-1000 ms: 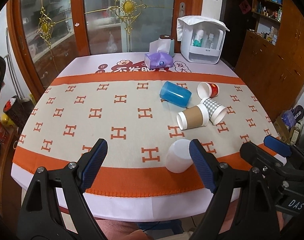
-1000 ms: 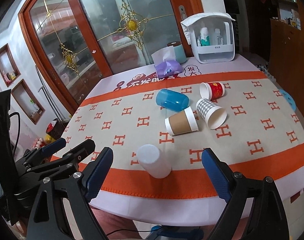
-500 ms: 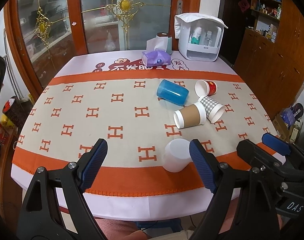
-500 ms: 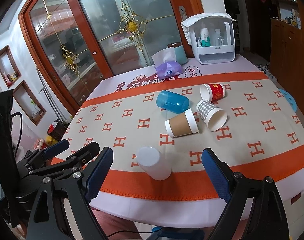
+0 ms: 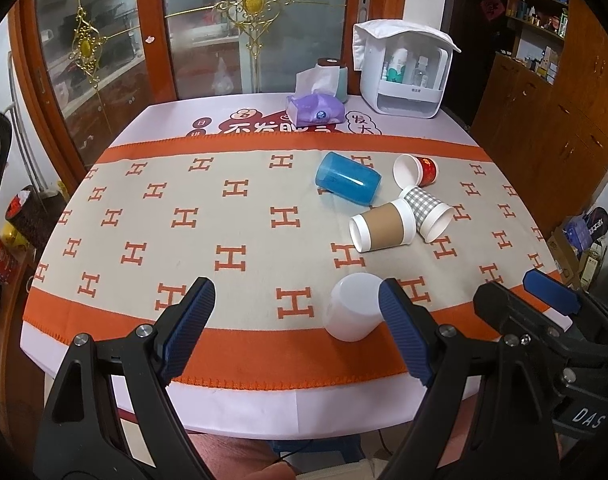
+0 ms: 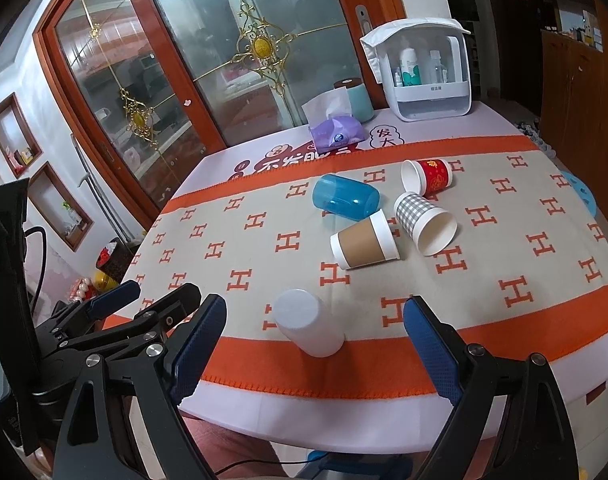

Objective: Flip cup upside down

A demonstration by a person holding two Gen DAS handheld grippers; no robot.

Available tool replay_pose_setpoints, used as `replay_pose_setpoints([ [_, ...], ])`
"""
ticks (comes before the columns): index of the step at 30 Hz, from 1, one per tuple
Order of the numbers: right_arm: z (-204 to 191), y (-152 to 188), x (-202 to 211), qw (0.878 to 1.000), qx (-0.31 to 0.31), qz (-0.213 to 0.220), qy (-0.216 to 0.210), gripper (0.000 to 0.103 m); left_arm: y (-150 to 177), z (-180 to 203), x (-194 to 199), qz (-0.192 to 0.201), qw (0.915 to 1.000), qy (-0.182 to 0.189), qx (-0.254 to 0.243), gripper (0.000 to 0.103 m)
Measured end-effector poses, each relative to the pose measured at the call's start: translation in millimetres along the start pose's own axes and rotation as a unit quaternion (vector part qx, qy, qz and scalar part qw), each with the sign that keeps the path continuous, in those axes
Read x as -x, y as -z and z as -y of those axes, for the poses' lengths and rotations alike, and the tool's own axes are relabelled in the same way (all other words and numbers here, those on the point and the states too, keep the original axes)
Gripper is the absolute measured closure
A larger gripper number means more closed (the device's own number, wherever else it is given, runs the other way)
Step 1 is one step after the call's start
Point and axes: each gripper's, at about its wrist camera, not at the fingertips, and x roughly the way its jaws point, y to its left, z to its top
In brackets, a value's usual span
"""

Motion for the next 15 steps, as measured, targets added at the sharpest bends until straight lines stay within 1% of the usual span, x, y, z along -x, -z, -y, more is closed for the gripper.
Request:
replay_pose_setpoints([
  [15, 2.5, 6.6, -9.2, 1.0, -0.009, -0.008, -0.002, 0.012, 1.9, -1.8, -5.8, -0.01, 0.9999, -0.004, 0.004, 0.021],
])
